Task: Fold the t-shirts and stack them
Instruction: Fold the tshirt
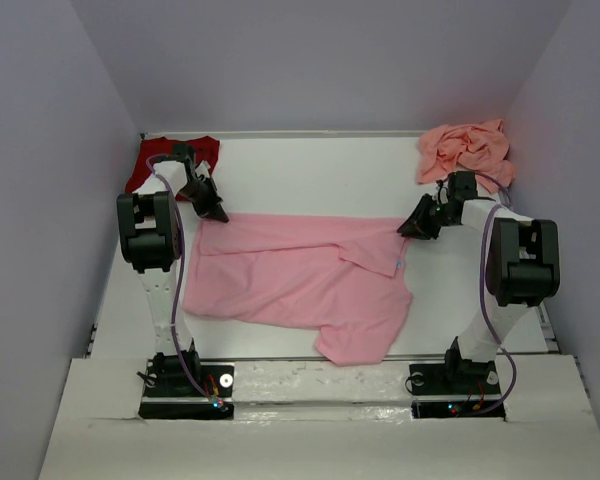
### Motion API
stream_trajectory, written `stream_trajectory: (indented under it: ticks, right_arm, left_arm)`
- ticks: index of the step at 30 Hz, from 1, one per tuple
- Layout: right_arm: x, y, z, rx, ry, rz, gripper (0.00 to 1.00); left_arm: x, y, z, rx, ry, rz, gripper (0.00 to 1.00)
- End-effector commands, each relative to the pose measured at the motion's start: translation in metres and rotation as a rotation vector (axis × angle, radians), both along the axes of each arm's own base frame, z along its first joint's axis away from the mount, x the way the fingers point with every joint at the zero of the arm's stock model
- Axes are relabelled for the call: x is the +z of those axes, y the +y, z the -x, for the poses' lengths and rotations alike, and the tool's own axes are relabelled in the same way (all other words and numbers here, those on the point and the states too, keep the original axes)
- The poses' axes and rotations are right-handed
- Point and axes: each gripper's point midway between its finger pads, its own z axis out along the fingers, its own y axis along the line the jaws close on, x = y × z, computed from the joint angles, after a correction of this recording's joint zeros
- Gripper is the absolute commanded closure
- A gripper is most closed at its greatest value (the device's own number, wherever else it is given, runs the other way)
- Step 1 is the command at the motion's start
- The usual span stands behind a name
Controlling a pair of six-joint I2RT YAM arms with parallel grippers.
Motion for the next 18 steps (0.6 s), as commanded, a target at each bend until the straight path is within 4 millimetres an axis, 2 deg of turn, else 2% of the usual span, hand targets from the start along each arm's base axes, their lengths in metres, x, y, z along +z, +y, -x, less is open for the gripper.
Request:
stream_trajectory:
  ticks: [1,5,7,8,10,12,15,16,18]
  right_arm:
    - [0.013,0.007,-0.01,0.012,-0.055,-0.023,0.72]
    - [0.016,0.011,-0.019,0.022,-0.072,-0.018,0.75]
    - [0.003,0.017,-0.019,0.037,-0.041,-0.033,0.87]
    - [-0.001,0.017,-0.019,0.04,-0.033,-0.039,1.0]
    - [-0.011,0.02,-0.019,0.046,-0.021,-0.032,1.0]
    - [-0.014,0.023,-0.021,0.054,-0.027,-0.022,1.0]
    - [-0.018,0.021,-0.023,0.059,-0.028,-0.008,1.0]
    - [-0.02,0.021,-0.022,0.061,-0.025,-0.007,1.0]
    - [-0.023,0.021,-0.022,0.068,-0.022,-0.003,1.0]
  left_arm:
    - [0.02,-0.002,-0.008,-0.021,-0.047,0.003,0.99]
    - [0.033,-0.008,-0.012,-0.019,-0.079,0.04,0.99]
    - [0.044,-0.011,-0.016,-0.019,-0.106,0.063,0.99]
    - [0.05,-0.014,-0.019,-0.018,-0.12,0.074,0.98]
    - [0.063,-0.016,-0.022,-0.02,-0.146,0.085,0.96]
    - [0.077,-0.018,-0.026,-0.023,-0.173,0.099,0.86]
    - [0.096,-0.016,-0.025,-0.02,-0.209,0.083,0.77]
    - [0.108,-0.014,-0.024,-0.016,-0.235,0.072,0.75]
    - [0.109,-0.007,-0.018,0.01,-0.235,0.028,0.67]
